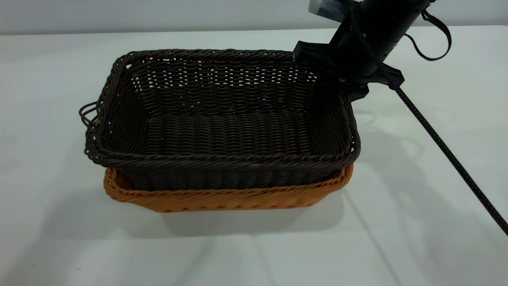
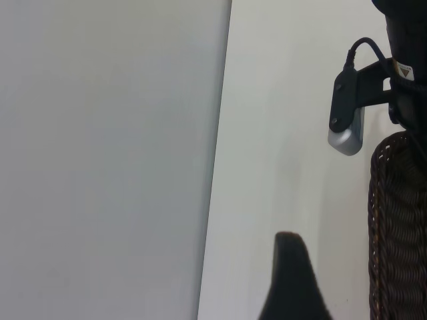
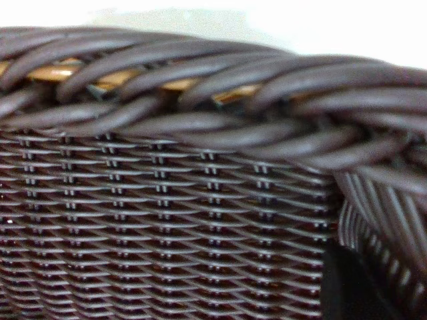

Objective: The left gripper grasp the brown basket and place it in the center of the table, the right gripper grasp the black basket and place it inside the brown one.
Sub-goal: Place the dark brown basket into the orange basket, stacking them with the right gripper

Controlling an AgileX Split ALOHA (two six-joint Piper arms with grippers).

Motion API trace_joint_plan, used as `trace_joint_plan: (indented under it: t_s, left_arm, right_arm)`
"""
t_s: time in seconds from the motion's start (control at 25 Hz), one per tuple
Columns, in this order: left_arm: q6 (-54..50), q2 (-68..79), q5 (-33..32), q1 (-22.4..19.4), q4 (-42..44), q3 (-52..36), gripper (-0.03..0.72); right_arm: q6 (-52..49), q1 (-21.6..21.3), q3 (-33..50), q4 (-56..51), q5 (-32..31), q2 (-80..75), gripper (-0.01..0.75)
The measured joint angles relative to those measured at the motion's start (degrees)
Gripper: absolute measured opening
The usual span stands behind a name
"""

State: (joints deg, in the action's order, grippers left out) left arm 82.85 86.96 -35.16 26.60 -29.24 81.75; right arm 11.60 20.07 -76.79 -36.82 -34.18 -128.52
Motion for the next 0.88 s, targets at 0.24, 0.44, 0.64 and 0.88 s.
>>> trace_joint_plan:
  t_s: [0.24,0.44,0.64,0.88]
  left_arm:
    - [0.0,0.0,0.0,0.0,0.0,0.0,0.446]
    - [0.0,0.0,0.0,0.0,0.0,0.0,0.446]
    - [-0.6,-0.1,0.0,0.0,0.0,0.0,0.446]
    - [-5.4,-4.7,-0.3,0.0,0.2,0.0,0.446]
  right_arm:
    - [0.1,0.0,-0.1,-0.1,-0.5,0.3,0.268]
    - [1.6,0.0,-1.1,3.9,-3.6,2.8,0.457]
    - [1.6,0.0,-3.6,10.3,-8.5,6.6,0.552]
    - [-0.5,0.0,-5.2,15.1,-14.8,13.6,0.557]
